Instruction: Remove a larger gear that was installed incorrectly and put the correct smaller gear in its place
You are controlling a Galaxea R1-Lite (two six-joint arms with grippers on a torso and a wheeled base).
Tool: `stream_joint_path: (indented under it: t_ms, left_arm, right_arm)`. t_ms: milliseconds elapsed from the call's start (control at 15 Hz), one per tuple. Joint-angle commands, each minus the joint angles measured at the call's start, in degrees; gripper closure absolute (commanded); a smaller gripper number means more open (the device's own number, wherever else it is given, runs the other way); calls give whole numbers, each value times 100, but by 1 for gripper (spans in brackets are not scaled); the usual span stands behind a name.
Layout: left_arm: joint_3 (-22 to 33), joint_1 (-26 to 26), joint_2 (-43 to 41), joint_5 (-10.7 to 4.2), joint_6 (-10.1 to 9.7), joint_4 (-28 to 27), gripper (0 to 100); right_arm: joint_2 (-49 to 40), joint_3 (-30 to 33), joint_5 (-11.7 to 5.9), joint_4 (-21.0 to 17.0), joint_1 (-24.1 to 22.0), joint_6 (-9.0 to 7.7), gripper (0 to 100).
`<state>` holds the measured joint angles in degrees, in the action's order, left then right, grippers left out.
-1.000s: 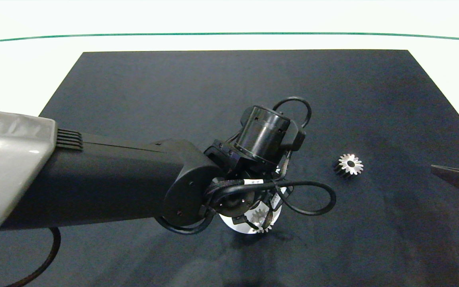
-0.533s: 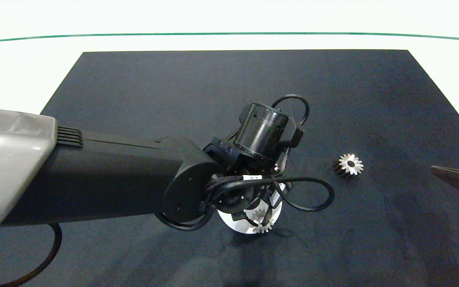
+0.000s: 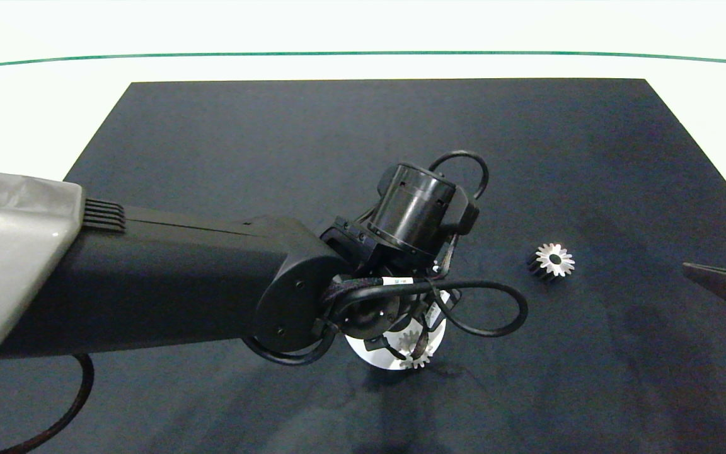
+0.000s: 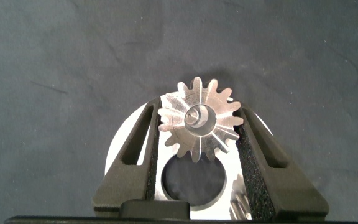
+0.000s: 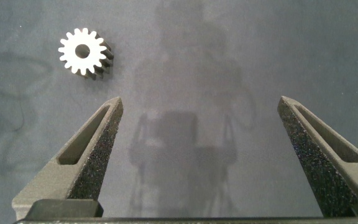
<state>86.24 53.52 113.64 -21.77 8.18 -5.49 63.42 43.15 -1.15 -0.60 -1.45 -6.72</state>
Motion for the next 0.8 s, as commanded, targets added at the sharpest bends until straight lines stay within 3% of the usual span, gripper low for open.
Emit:
stream_joint_path:
  t_ms: [67, 800]
  left_arm:
    - [-37, 36, -35, -11, -9, -5, 84]
    - [60, 18, 114, -11, -18, 12, 84]
  right_arm:
    - [4, -9, 0, -2, 4, -5, 0]
    - [4, 0, 0, 7, 4, -5, 0]
